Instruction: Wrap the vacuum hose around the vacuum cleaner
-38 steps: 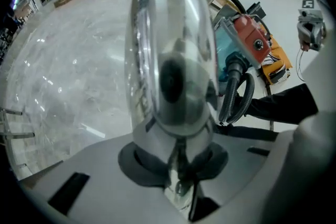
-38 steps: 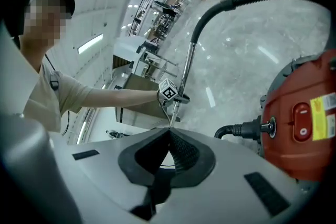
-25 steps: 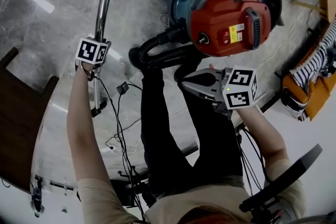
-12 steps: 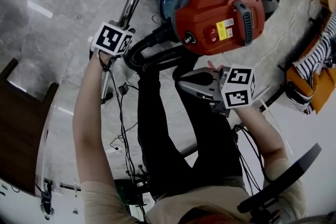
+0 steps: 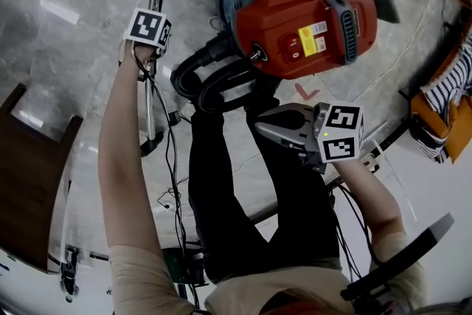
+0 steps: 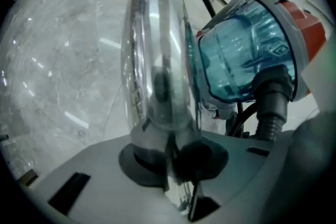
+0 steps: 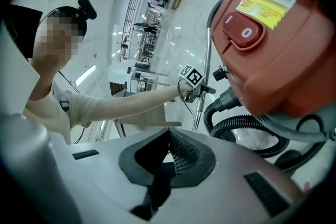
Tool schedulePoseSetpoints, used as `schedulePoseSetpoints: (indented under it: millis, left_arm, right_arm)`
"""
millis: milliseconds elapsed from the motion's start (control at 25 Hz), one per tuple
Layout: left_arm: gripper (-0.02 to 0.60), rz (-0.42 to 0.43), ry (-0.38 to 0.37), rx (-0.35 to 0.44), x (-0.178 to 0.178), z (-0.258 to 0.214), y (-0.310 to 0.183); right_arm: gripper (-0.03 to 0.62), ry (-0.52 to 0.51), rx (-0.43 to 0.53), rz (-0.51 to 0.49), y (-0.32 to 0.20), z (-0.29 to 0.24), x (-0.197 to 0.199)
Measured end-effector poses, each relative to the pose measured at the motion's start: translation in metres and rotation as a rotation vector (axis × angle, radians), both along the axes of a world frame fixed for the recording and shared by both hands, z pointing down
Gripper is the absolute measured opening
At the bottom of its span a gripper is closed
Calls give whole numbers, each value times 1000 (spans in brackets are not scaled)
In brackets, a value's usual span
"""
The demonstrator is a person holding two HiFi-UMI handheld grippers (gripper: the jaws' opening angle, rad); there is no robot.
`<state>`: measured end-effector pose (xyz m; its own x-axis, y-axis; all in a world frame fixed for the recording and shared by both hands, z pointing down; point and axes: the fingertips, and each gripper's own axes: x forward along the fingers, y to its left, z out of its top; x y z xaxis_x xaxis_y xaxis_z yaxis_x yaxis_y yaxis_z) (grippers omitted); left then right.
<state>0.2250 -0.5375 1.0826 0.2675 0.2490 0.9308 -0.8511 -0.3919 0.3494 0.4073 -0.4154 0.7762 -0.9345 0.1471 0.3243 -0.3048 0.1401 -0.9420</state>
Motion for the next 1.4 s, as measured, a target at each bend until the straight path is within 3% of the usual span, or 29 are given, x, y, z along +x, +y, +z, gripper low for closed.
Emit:
schedulePoseSetpoints:
  millis: [160,360,600,720,840,1000,1120,1400]
  left_arm:
    - [87,-27,-85,-49,-52,37,35]
    - [87,-54,-167,-131,-101,79,78]
    - [94,10,-247,-92,-132,119,84]
    - [152,91,-312,-78,-152,129,84]
    - [200,99,-345,-58,-165,131,86]
    - [272,139,-404,-19,-186,123,87]
    - [275,143,-415,38,-197,97,78]
    - [273,147,-375,304,-185,-36,53]
  right_arm:
    - [3,-10,-38,62,-5,12,4]
    - [3,-10,-49,66,-6,30,-6]
    - [3,-14,-1,11,-8,56,-35]
    - [3,-24,12,-24,-9,62,-50]
    - [3,-24,15,-30,-10,65,-56]
    - [3,-12,20,-29,-8,62,-62]
    - [3,-11,44,-42,-11,55,-67]
    - [3,-39,108,-50,-29,-5,-75]
